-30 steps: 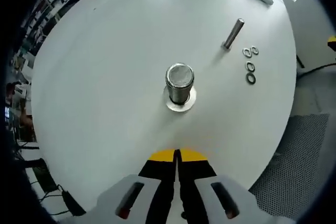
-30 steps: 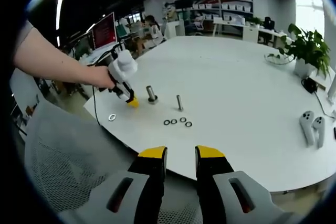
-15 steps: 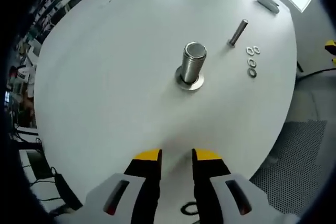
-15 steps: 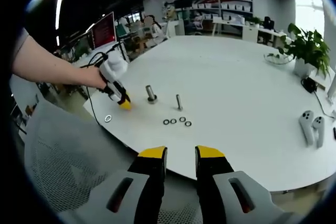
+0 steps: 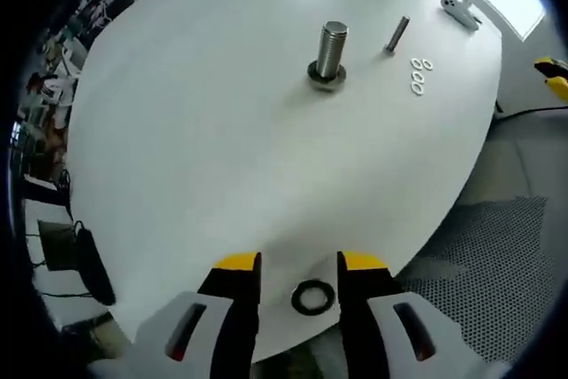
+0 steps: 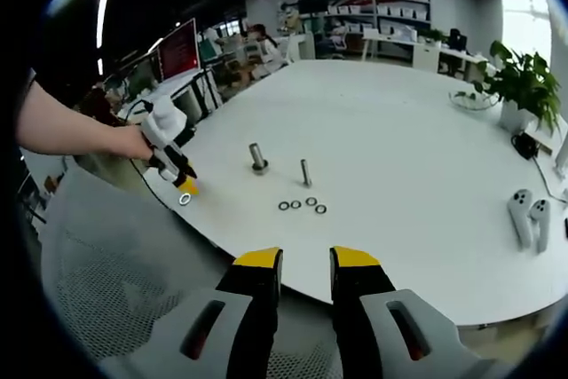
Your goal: Place the washer onto the threaded stud by aligning its center hole with the stud, sliding it down to the base, and recovering from edge contact or off-axis alignment until the washer reaches the visible bottom stop.
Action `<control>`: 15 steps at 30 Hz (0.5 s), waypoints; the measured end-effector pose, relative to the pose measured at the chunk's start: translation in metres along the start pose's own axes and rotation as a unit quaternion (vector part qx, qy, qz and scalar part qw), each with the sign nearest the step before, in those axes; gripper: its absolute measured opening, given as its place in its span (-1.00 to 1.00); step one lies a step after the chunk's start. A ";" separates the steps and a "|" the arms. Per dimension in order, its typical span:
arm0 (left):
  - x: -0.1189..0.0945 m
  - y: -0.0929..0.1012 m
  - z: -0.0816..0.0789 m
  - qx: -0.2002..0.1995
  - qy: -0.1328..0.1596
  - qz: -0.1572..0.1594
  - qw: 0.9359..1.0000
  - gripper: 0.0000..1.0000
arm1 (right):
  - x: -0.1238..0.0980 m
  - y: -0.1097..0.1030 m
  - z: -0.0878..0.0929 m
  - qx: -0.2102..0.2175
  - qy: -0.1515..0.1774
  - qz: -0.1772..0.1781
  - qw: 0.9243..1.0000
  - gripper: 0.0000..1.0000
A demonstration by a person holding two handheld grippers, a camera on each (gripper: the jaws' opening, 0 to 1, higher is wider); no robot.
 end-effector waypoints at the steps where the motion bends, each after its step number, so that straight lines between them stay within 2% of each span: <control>1: -0.001 0.001 0.002 -0.001 -0.001 -0.001 1.000 -0.33 | 0.000 0.000 0.000 -0.001 0.001 -0.001 1.000 -0.52; 5: -0.002 0.011 0.015 -0.011 -0.011 0.003 1.000 -0.25 | 0.000 -0.001 -0.001 -0.001 0.002 -0.004 1.000 -0.52; 10: 0.000 0.013 0.031 -0.009 -0.037 -0.001 0.999 -0.31 | 0.000 -0.002 -0.001 0.000 0.004 -0.006 1.000 -0.52; 15: 0.002 0.017 0.037 -0.010 -0.046 0.002 0.999 -0.36 | -0.001 -0.002 -0.001 0.001 0.006 -0.005 1.000 -0.52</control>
Point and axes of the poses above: the point that each gripper's makers call its tool centre point, and the gripper's own axes: x roughly forward along the fingers, y roughly to its right, z roughly out of its underside, the point moved 7 cm from there along -x, roughly backward along the fingers, and after that the axes turned 8 degrees about x, right-handed, at the moved point
